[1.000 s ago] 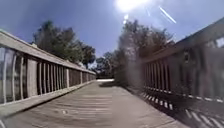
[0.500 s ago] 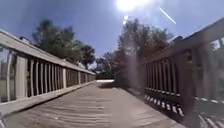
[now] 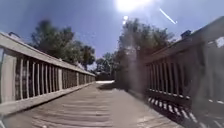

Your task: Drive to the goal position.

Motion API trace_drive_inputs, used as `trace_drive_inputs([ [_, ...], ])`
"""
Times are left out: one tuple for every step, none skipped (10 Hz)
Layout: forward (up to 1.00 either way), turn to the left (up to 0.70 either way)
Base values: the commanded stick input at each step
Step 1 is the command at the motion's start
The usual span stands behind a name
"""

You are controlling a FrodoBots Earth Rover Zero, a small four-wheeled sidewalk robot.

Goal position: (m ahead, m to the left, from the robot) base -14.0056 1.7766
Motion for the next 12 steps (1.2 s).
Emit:
trace_drive_inputs([
  [0.44,0.02],
  [0.44,0.02],
  [0.44,0.02],
  [0.44,0.02],
  [0.44,0.02],
  [0.44,0.02],
  [0.44,0.02],
  [0.44,0.02],
  [0.44,0.02],
  [0.44,0.02],
  [0.44,0.02],
  [0.44,0.02],
])
